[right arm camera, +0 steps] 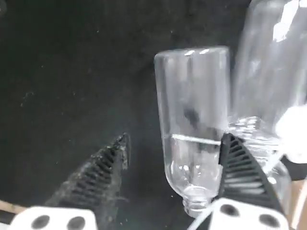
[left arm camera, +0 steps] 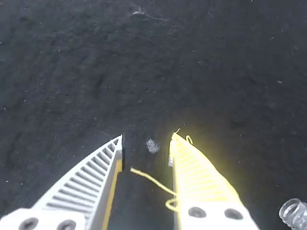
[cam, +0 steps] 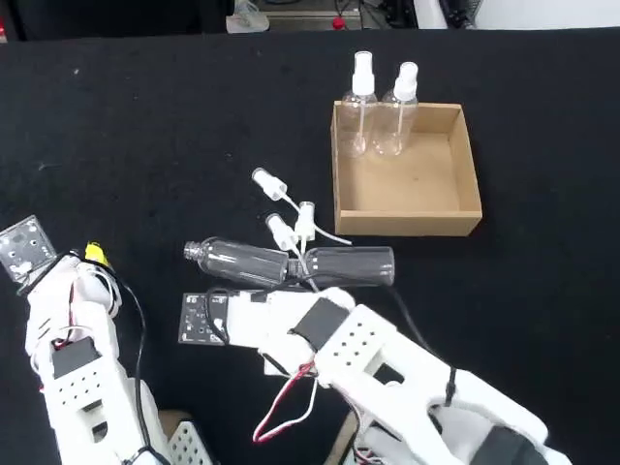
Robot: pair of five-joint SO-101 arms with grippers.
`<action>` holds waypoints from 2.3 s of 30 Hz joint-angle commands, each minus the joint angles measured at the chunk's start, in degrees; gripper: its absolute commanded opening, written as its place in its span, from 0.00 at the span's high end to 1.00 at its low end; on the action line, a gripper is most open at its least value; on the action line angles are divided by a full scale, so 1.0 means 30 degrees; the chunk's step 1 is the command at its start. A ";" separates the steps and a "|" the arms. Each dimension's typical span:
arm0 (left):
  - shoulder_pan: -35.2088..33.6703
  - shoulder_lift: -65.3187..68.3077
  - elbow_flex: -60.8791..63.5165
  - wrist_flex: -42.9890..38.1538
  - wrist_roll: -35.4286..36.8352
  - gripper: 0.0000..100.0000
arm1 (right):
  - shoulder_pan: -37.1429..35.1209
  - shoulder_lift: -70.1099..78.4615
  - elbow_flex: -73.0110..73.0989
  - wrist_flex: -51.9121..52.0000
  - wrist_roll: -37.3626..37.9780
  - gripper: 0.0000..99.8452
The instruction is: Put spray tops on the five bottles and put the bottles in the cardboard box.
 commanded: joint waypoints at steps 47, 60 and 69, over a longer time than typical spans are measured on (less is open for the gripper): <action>-0.0073 -0.0234 -0.0513 -0.0498 0.0176 0.84 | -0.0352 0.2593 -0.2095 -0.0674 -0.6828 0.72; -0.0044 -0.0234 -0.0513 -0.0469 0.0176 0.84 | -0.0322 0.2593 -0.0278 -0.3575 -0.8469 0.72; -0.0044 -0.0234 -0.0513 -0.0440 0.0176 0.84 | -0.0234 0.4938 0.0689 -0.5392 -0.8322 0.72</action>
